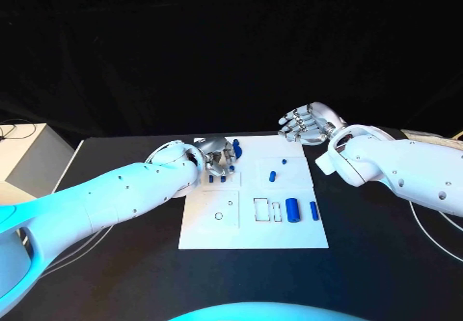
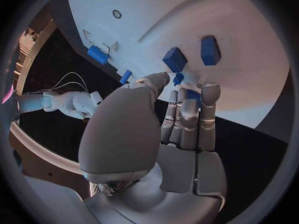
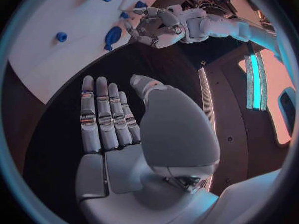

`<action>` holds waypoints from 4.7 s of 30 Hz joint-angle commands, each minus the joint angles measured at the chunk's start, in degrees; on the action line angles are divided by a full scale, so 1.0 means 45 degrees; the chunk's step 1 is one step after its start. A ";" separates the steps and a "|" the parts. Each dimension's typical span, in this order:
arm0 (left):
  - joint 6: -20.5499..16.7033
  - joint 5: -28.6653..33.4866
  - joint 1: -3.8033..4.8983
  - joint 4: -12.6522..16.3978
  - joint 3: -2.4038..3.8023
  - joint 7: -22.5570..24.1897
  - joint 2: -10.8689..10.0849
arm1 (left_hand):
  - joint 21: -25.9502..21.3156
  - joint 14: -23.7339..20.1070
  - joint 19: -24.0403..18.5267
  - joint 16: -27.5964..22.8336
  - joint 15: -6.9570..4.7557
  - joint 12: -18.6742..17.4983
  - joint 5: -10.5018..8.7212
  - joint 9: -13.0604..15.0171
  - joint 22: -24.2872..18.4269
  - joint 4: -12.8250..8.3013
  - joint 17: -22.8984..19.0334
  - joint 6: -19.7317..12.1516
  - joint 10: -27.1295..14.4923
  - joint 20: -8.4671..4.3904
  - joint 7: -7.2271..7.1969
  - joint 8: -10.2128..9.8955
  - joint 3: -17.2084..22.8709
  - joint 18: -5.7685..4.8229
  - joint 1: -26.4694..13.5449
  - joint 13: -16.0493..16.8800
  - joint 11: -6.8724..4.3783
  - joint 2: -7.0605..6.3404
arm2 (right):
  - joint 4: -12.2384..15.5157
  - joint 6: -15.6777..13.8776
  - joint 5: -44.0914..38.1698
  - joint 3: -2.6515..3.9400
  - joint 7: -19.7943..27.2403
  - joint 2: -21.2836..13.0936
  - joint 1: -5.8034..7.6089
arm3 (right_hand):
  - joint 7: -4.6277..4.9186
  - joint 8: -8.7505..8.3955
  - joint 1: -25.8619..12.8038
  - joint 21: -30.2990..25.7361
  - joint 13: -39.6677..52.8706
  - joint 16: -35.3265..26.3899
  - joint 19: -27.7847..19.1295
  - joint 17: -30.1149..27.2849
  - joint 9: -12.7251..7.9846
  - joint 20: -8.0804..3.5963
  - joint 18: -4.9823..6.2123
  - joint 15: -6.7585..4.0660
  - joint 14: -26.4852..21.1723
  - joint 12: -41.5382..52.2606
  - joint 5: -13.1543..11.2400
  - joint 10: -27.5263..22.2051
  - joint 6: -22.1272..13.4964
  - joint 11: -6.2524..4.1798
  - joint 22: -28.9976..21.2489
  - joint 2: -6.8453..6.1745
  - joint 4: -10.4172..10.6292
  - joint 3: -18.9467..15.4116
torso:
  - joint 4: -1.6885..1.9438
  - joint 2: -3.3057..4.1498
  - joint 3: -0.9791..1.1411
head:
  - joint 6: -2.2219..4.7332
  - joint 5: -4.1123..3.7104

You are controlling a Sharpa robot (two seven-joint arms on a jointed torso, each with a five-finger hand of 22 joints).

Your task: Assemble the parts on the task board

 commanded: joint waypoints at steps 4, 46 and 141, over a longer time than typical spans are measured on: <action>-0.0296 -0.0619 0.0059 -0.0163 -0.0023 -0.0254 0.0162 | 0.0376 0.0263 0.0405 0.0150 0.0018 -0.0320 0.0027 -0.0050 0.0453 0.0014 0.0129 0.0253 -0.0027 0.0005 -0.0020 -0.0126 -0.0021 -0.0220 -0.0006 -0.0186 0.0037 0.0112 | 0.0005 0.0209 -0.0119 0.0006 0.0151 0.0023 -0.0002 | 0.0035 -0.0035 0.0026 0.0007 -0.0010 -0.0061 -0.0070 -0.0019 -0.0012 0.0033 0.0177 0.0018 -0.0050 -0.0064 -0.0021 -0.0028 0.0084 0.0050 -0.0011 -0.0061 0.0002 0.0075 | 0.0005 0.0000 0.0005 | -0.0010 -0.0026; 0.0672 -0.0582 0.0111 -0.0799 -0.0335 -0.0481 0.0727 | 0.1579 0.1102 0.1381 0.0621 -0.0060 -0.2059 0.0017 0.0029 0.1871 -0.0525 0.0550 0.1377 0.1518 -0.0005 0.0005 -0.0892 0.1507 -0.0495 0.0134 -0.1038 -0.0026 0.0256 | 0.0034 0.0223 -0.0128 0.0006 0.0148 0.0086 -0.0002 | 0.0070 -0.0055 -0.0063 0.0019 -0.0089 -0.0110 -0.0043 -0.0061 -0.0025 0.0038 0.0178 0.0024 0.0012 -0.0074 0.0005 0.0022 0.0131 0.0067 -0.0070 -0.0099 0.0005 0.0104 | 0.0008 -0.0012 0.0004 | -0.0179 -0.0124; 0.0770 0.0960 -0.0025 -0.0005 0.0624 -0.0376 -0.0681 | 0.2441 0.1512 0.2042 0.0805 -0.0392 -0.2761 -0.0072 0.0421 0.2959 -0.1560 0.0758 0.2473 0.3196 -0.0374 0.0080 -0.1232 0.2236 -0.0711 -0.0272 -0.0924 -0.0381 0.0667 | 0.0066 0.0264 -0.0165 0.0006 0.0197 0.0008 -0.0005 | 0.0066 -0.0095 -0.0142 0.0017 -0.0214 -0.0209 -0.0036 -0.0127 -0.0047 0.0046 0.0179 0.0031 0.0051 -0.0099 0.0138 0.0073 0.0188 0.0066 -0.0173 -0.0123 -0.0023 0.0179 | 0.0082 -0.0063 -0.0001 | -0.0092 -0.0052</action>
